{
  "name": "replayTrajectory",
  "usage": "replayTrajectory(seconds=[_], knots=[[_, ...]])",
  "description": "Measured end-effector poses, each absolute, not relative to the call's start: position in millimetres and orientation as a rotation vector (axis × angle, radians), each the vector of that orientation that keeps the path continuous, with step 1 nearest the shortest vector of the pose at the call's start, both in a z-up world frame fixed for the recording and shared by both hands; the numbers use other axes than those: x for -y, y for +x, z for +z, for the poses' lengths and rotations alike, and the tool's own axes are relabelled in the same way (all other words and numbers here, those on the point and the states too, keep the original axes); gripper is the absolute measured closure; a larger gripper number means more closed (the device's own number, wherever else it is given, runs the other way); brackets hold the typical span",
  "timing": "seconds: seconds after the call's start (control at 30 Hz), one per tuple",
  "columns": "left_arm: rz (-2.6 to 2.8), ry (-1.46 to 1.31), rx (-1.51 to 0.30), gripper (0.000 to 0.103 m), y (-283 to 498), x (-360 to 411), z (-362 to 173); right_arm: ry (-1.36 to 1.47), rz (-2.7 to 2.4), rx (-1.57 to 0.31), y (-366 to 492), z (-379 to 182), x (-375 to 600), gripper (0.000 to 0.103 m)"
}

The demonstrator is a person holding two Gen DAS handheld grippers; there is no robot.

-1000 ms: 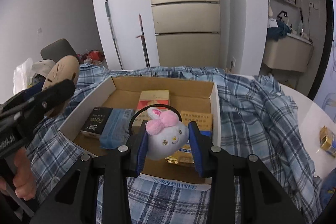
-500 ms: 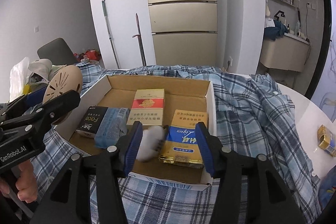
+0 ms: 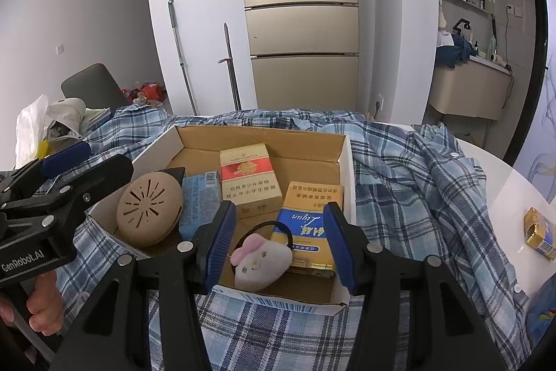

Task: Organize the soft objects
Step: 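Release the tan disc and plush toy into the box with both grippers, then move the right gripper down to the green felt pouch on the bed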

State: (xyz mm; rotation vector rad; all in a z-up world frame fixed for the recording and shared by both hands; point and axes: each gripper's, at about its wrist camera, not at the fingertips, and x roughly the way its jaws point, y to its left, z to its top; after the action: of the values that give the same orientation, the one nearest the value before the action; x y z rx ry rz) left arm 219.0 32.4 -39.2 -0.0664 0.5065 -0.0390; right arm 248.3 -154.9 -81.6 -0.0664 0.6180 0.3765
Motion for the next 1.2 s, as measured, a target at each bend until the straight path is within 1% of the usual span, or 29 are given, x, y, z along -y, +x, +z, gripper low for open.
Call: replayTrajectory(seconds=[0.33, 0.43, 0.53, 0.7, 0.87, 1.03, 1.2], knots=[[0.02, -0.071, -0.458, 0.012, 212.7, -38.3, -27.4, -0.074, 0.371, -0.602, 246.8, -76.9, 155.1, 0.052], [0.066, -0.019, -0.381, 0.012, 202.0, -35.0, -11.8, -0.029, 0.373, -0.599, 245.9, -67.5, 158.6, 0.051], [0.039, -0.03, -0.349, 0.012, 190.3, -30.7, 6.4, 0.003, 0.372, -0.592, 243.4, -54.2, 162.5, 0.051], [0.054, 0.023, -0.364, 0.012, 173.6, -11.8, 31.9, -0.024, 0.325, -0.599, 233.2, -28.8, 165.0, 0.051], [0.04, 0.013, -0.352, 0.012, 132.9, -11.3, 50.1, -0.074, 0.292, -0.681, 209.8, -14.7, 164.4, 0.051], [0.018, -0.01, -0.366, 0.012, 91.6, -25.1, 44.2, -0.145, 0.276, -0.741, 177.4, -17.8, 161.3, 0.051], [-0.024, -0.021, -0.382, 0.012, 61.5, -35.7, 25.3, -0.097, 0.327, -0.835, 156.9, -31.2, 164.4, 0.051]])
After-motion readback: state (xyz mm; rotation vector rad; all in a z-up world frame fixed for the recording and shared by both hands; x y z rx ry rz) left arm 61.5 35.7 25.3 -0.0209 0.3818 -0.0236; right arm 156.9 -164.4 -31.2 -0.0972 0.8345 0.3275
